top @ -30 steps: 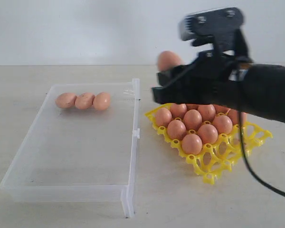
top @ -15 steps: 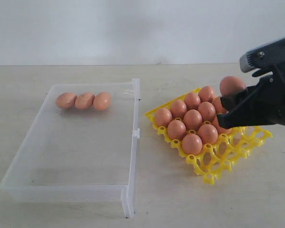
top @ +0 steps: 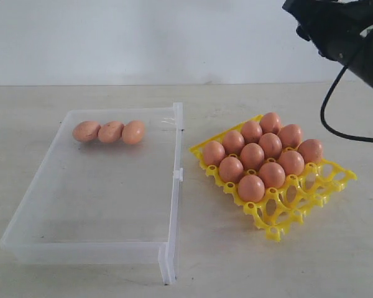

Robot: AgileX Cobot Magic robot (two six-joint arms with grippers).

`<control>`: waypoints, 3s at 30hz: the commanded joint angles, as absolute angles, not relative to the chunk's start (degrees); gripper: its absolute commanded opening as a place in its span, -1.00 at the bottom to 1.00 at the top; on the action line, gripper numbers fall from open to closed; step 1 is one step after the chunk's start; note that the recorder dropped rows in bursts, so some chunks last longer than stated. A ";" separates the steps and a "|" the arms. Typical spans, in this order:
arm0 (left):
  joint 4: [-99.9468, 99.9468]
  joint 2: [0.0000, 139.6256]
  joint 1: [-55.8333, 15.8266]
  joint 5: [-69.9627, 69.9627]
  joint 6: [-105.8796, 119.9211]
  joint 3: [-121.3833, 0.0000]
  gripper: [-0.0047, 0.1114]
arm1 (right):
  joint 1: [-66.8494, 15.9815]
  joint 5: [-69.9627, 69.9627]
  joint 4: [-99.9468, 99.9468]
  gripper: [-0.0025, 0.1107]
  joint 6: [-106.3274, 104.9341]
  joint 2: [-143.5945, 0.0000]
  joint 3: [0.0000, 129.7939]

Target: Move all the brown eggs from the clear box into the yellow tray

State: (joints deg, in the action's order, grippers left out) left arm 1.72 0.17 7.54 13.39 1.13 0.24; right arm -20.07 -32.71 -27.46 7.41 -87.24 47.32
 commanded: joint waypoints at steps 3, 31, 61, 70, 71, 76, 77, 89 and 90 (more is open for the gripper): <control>2.03 0.00 7.35 13.32 1.16 0.00 -0.99 | -14.55 -56.43 18.72 -0.96 42.32 -97.89 48.37; 2.03 0.00 7.35 13.32 1.16 0.00 -0.99 | 3.43 -48.18 85.00 -0.96 53.82 -98.41 29.18; 2.03 0.00 7.35 13.32 1.16 0.00 -0.99 | 3.43 -48.52 81.59 -0.22 48.00 -98.41 29.31; 2.03 0.00 7.35 13.32 1.16 0.00 -0.99 | 3.43 -50.30 82.11 -0.11 48.35 -98.41 29.31; 2.03 0.00 7.35 13.32 1.16 0.00 -0.99 | 3.43 -50.30 82.49 -0.09 48.67 -98.41 29.31; 2.03 0.00 7.35 13.32 1.16 0.00 -0.99 | 3.43 -50.15 83.06 0.18 49.34 -98.41 29.31; 2.03 0.00 7.35 13.32 1.16 0.00 -0.99 | 3.43 -50.15 83.06 0.20 49.34 -98.41 29.31; 2.03 0.00 7.35 13.32 1.16 0.00 -0.99 | 3.43 -50.32 80.13 0.21 49.57 -98.41 29.31; 2.03 0.00 7.35 13.32 1.16 0.00 -0.99 | 3.43 -51.11 79.68 0.21 49.57 -98.41 29.31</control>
